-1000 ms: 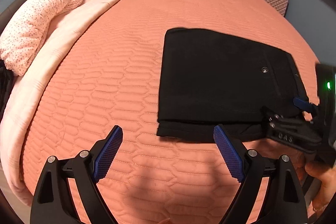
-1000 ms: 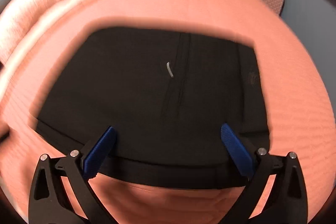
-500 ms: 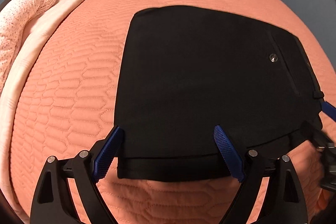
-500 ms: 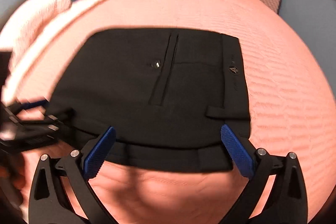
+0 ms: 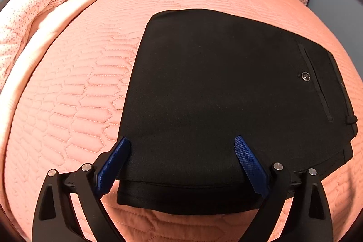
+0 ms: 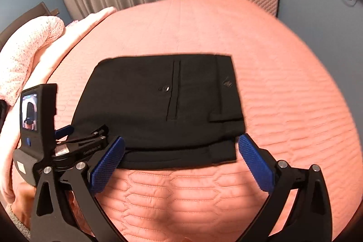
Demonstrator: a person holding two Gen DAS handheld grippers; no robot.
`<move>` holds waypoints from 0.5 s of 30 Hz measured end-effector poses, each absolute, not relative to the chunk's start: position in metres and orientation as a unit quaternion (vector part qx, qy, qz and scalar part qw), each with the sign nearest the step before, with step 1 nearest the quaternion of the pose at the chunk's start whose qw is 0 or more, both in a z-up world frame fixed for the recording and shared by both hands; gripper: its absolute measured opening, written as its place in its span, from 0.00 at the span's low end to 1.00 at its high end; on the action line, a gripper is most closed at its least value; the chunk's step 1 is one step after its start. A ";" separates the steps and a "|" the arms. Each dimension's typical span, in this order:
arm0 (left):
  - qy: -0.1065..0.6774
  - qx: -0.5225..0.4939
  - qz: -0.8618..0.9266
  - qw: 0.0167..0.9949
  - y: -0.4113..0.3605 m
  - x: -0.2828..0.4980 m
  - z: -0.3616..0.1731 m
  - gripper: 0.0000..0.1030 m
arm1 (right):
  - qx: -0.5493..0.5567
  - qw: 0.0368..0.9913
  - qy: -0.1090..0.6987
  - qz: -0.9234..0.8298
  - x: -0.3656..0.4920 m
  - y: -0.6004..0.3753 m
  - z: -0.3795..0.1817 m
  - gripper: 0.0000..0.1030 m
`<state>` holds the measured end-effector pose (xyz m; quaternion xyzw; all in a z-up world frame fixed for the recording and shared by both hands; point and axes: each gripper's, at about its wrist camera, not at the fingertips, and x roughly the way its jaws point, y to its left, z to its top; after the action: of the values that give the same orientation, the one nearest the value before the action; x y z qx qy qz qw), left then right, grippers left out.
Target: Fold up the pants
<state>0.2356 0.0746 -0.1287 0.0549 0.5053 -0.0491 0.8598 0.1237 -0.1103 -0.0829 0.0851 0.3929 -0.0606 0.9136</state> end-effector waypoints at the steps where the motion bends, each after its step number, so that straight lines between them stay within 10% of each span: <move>1: 0.511 0.055 -0.048 0.856 0.074 0.236 -0.126 0.89 | 0.087 0.917 0.385 -0.062 0.119 -0.110 -0.076 0.96; 15: 0.460 0.050 -0.028 0.886 0.093 0.157 -0.031 0.89 | 0.112 0.921 0.360 -0.094 0.089 -0.105 -0.031 0.96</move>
<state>0.1568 0.0926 -0.0312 0.0497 0.4599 -0.0280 0.8861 0.0891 -0.1047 -0.0309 0.1122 0.3605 -0.0943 0.9212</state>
